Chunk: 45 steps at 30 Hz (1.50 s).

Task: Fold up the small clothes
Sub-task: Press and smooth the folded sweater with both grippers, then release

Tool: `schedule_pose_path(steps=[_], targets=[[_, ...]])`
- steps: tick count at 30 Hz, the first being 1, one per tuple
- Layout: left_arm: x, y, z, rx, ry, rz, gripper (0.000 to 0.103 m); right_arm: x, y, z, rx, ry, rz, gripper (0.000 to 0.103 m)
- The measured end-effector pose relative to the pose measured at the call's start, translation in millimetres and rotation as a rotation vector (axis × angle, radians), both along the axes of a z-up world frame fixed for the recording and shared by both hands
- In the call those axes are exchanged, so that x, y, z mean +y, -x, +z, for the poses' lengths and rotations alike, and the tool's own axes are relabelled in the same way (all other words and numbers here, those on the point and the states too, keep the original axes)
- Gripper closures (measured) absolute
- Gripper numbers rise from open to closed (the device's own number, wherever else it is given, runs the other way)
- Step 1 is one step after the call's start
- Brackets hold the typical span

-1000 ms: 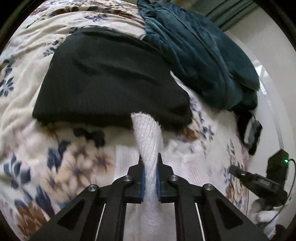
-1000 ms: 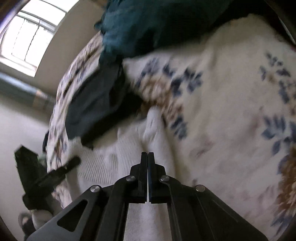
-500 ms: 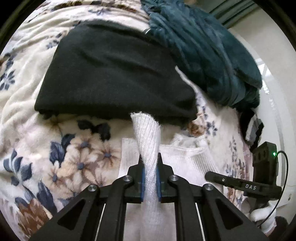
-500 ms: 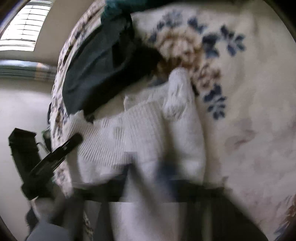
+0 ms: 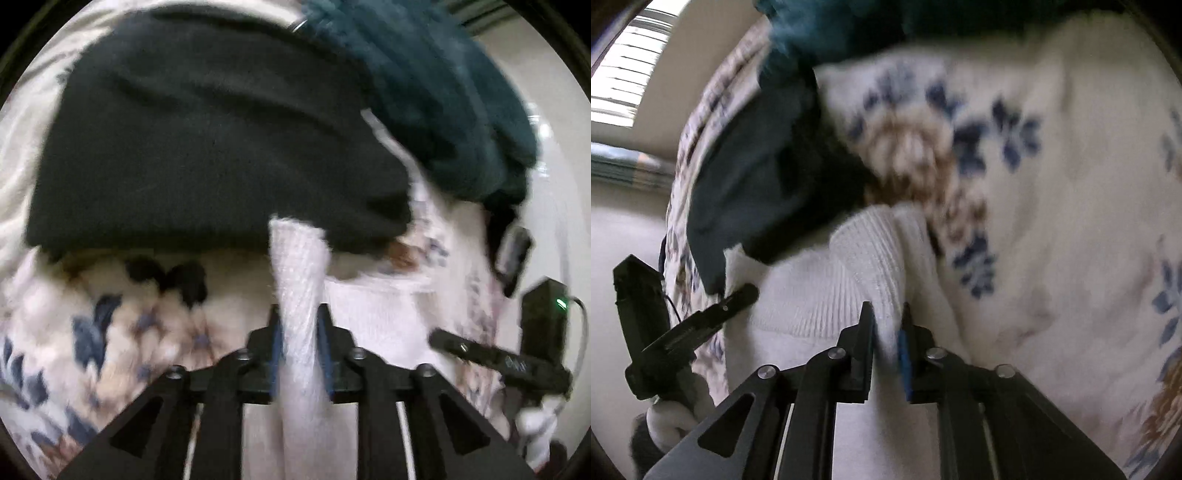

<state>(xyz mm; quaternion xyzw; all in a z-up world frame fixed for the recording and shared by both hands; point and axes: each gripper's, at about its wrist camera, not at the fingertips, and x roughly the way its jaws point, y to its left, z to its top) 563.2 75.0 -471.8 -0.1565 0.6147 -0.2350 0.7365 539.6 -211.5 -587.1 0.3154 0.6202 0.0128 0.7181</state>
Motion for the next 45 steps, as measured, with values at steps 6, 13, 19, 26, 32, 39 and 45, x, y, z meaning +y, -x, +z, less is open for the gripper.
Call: schedule_pose_path(steps=[6, 13, 19, 26, 32, 39, 45], targets=[[41, 117, 54, -0.060, 0.018, 0.043, 0.076, -12, 71, 31, -0.077, -0.066, -0.022, 0.067], [22, 213, 29, 0.074, 0.025, 0.080, 0.076, 1, 161, 25, -0.013, -0.142, -0.081, 0.067], [-5, 220, 17, 0.014, -0.078, 0.021, 0.063, 12, 189, -1, 0.070, -0.161, -0.089, 0.067], [-9, 222, 16, -0.025, -0.087, -0.010, 0.072, 19, 189, -13, 0.075, -0.192, -0.049, 0.056], [16, 218, 44, -0.104, -0.088, 0.035, 0.095, 27, 193, 7, 0.000, -0.163, -0.073, 0.091], [40, 209, 5, 0.026, -0.136, 0.013, 0.100, 24, 192, 13, 0.034, -0.070, -0.053, 0.094], [40, 196, 42, 0.000, -0.045, 0.041, 0.076, 11, 186, 6, 0.073, -0.140, -0.032, 0.086]])
